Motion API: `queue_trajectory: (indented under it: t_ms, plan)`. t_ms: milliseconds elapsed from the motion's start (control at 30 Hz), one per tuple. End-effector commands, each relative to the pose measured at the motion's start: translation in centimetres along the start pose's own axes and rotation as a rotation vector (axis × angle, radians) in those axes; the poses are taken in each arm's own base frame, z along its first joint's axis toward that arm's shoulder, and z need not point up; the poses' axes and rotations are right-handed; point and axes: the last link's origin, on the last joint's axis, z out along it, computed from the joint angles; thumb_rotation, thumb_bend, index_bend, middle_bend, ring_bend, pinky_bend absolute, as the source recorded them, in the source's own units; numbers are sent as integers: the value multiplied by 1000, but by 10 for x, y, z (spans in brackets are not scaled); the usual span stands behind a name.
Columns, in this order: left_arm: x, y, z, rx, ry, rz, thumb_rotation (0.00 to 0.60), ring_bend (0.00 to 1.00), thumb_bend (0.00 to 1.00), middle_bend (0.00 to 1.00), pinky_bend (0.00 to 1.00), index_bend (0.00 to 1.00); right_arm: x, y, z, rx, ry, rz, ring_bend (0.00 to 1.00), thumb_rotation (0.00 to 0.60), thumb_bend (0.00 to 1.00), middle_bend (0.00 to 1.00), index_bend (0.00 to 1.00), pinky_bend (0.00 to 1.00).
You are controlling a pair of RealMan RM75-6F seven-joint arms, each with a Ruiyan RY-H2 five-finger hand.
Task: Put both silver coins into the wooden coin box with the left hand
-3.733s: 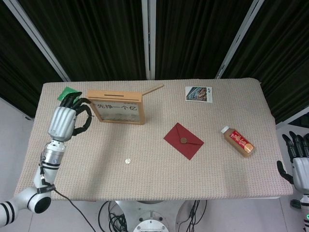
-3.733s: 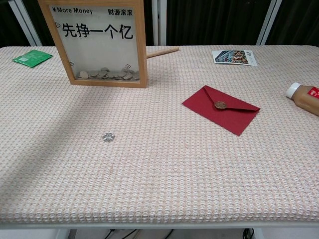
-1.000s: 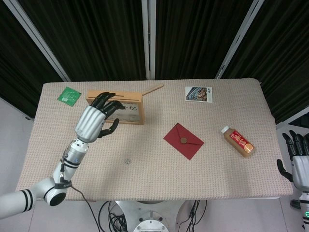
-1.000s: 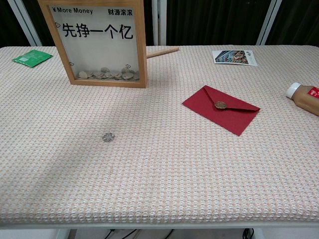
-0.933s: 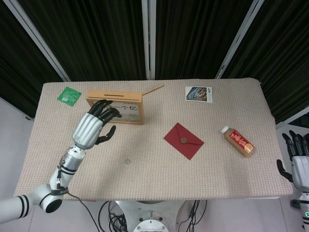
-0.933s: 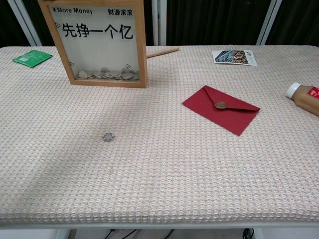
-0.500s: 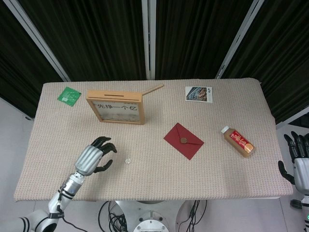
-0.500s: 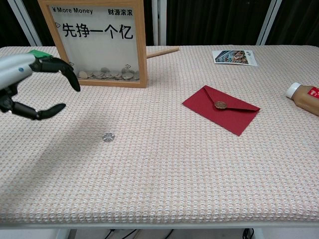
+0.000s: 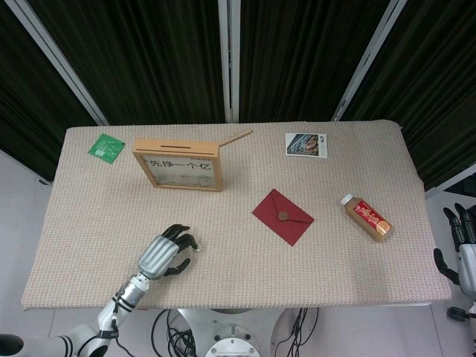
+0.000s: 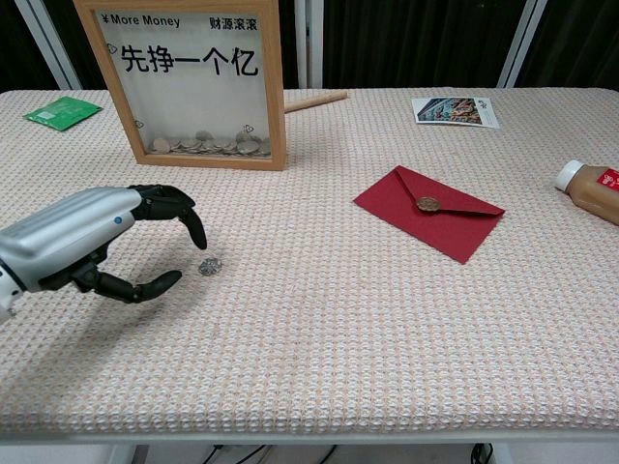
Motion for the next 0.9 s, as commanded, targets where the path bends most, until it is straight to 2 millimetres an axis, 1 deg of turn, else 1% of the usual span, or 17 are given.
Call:
queue_trajectory:
  t_ms: [33, 133, 267, 367, 500, 700, 900]
  plan:
    - [-10, -1, 6, 8, -10, 31, 600, 146, 379, 304, 167, 394, -1, -1, 0, 2, 0, 3, 0, 600, 340, 0, 0, 0]
    - [-16, -1, 10, 7, -7, 30, 600, 144, 380, 288, 165, 385, -2, 0, -1, -2, 1, 4, 0, 600, 340, 0, 0, 0]
    - [-21, -1, 13, -1, 3, 40, 600, 108, 380, 242, 157, 362, 0, 3, -1, -11, 5, 2, 0, 600, 340, 0, 0, 0]
    - [-24, -2, 15, -3, 8, 45, 600, 105, 379, 235, 152, 357, 1, 4, -2, -13, 7, 2, 0, 600, 341, 0, 0, 0]
    - [-25, -3, 15, -2, 15, 57, 600, 92, 379, 220, 145, 357, 0, 5, -2, -14, 6, 4, 0, 600, 341, 0, 0, 0]
    - [-26, -4, 16, -3, 7, 66, 600, 49, 378, 156, 124, 357, -2, 4, -2, -12, 0, 7, 0, 600, 342, 0, 0, 0]
    - [-25, -5, 16, 7, 3, 71, 600, 45, 376, 152, 119, 359, -2, 5, -2, -14, 0, 5, 0, 600, 343, 0, 0, 0]
